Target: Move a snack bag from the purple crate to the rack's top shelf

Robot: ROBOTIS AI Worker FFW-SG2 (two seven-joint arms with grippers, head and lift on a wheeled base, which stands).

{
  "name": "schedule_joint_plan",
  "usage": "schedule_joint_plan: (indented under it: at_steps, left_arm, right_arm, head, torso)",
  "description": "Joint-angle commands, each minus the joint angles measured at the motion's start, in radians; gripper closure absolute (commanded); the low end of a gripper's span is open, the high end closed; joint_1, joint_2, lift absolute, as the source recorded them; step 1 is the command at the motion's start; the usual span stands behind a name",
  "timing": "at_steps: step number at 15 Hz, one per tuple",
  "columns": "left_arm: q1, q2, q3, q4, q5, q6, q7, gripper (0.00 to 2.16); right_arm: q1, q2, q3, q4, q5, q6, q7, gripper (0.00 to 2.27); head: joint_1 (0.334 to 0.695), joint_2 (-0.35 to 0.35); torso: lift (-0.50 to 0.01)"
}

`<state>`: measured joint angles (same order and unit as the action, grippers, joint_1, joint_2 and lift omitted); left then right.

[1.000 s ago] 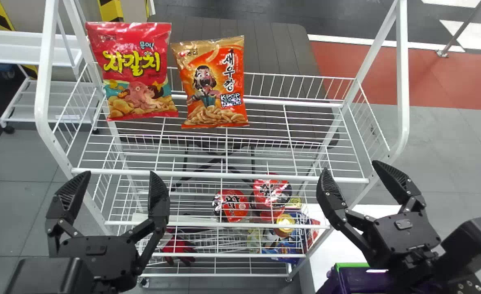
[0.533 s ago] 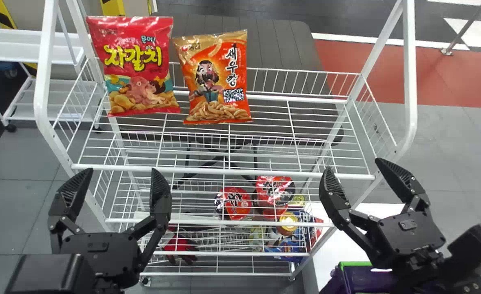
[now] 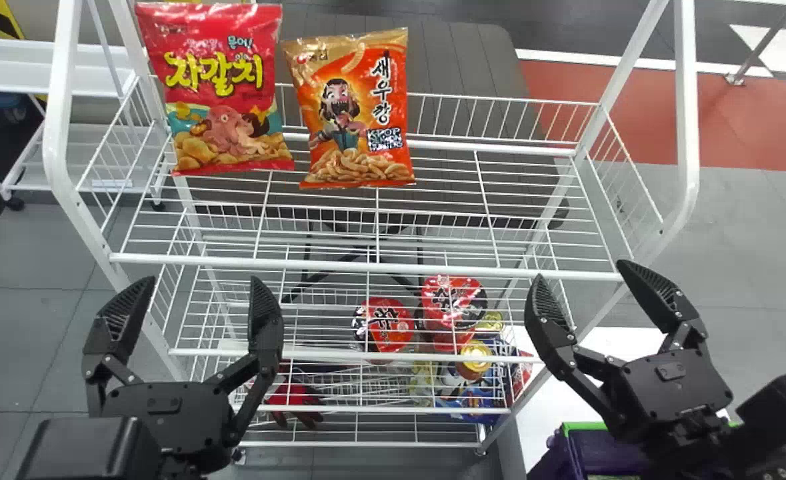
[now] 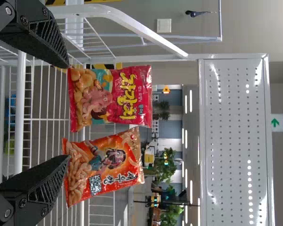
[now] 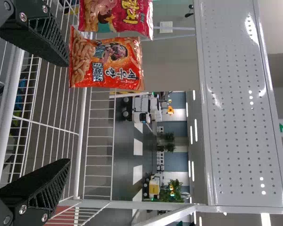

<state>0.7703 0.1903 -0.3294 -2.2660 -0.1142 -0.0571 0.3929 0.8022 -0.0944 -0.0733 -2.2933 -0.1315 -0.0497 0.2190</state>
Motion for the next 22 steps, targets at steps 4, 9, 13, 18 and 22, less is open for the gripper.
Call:
schedule_joint_plan:
  at_steps: [4,9,13,18,22]
  left_arm:
    - [0.004,0.000,-0.002,0.002,-0.004,-0.011,0.006,0.15]
    - [0.010,0.000,-0.002,0.000,-0.005,-0.014,0.007,0.15]
    - [0.010,0.000,-0.002,0.002,-0.005,-0.017,0.014,0.14]
    - [0.009,0.000,-0.003,0.000,-0.008,-0.017,0.014,0.14]
    - [0.007,0.000,-0.003,0.000,-0.013,-0.017,0.014,0.14]
  right_arm:
    - [0.008,-0.001,-0.003,0.000,0.000,0.000,0.010,0.09]
    - [0.009,-0.001,-0.003,-0.003,0.000,0.000,0.010,0.09]
    - [0.008,-0.001,-0.003,-0.002,0.000,0.000,0.013,0.09]
    - [0.006,-0.007,-0.002,0.000,-0.002,0.000,0.020,0.09]
    - [0.003,-0.008,0.003,0.005,-0.002,0.003,0.020,0.09]
  head:
    - [0.695,-0.106]
    - [0.695,-0.106]
    - [0.695,-0.104]
    - [0.695,-0.103]
    - [0.695,-0.099]
  torso:
    - [-0.073]
    - [-0.093]
    - [-0.109]
    - [-0.129]
    - [-0.145]
